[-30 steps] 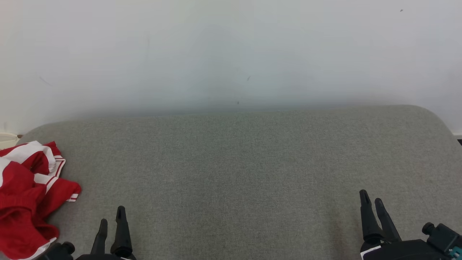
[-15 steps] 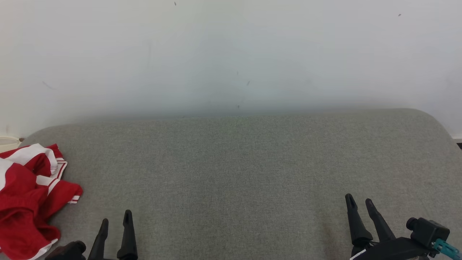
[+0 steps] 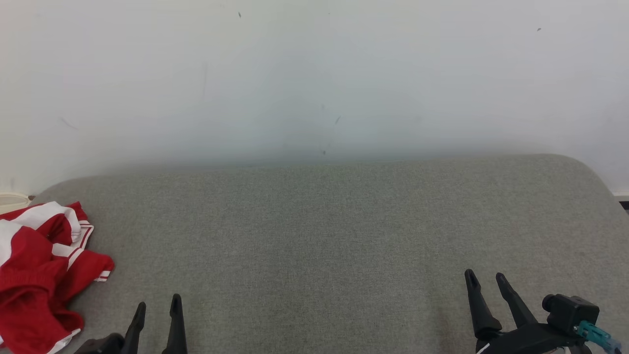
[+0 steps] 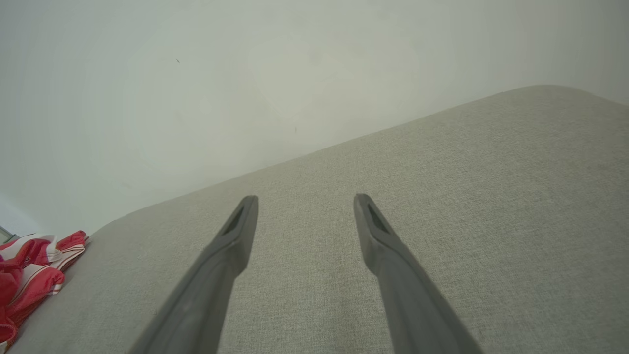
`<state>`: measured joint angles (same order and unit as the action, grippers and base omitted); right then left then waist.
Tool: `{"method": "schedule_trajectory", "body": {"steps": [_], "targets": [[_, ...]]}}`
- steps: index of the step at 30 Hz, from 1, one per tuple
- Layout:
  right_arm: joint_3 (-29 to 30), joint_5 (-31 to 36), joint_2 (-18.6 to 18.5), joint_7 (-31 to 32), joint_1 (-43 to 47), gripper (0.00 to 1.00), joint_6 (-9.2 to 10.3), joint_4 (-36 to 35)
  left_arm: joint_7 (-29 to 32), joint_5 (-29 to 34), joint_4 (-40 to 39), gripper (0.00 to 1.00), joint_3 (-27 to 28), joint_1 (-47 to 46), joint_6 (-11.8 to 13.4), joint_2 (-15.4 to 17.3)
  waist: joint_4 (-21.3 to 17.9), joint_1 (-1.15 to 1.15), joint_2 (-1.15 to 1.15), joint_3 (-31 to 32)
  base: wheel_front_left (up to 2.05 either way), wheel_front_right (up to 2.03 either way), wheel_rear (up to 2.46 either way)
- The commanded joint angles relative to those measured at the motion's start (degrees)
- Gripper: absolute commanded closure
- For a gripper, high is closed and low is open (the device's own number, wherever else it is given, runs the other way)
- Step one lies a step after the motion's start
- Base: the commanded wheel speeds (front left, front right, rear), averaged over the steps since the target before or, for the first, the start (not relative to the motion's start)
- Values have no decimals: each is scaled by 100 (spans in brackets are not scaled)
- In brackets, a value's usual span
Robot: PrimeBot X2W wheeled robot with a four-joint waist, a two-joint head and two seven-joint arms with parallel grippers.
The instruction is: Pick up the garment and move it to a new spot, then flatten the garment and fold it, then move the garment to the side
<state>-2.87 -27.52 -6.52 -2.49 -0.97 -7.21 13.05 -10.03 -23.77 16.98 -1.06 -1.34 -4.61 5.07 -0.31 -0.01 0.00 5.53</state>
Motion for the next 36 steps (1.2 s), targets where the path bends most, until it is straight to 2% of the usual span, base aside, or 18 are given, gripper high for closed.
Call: {"method": "schedule_trajectory", "body": {"steps": [1, 18, 36], "targets": [[38, 181, 21, 37, 2, 0, -36, -19, -54, 176, 0, 0, -3, 11, -32, 53, -5, 1, 0, 12, 0, 0, 0], [102, 1134, 190, 181, -82, 0, -35, 132, -276, 973, 187, 0, 90, 40, -76, 71, -19, 1, 0, 99, 0, 0, 0], [218, 1825, 347, 308, -148, 0, -36, 315, -489, 1126, 626, 0, 254, -59, -167, -96, 2, 1, 0, 176, 0, 0, 0]]}}
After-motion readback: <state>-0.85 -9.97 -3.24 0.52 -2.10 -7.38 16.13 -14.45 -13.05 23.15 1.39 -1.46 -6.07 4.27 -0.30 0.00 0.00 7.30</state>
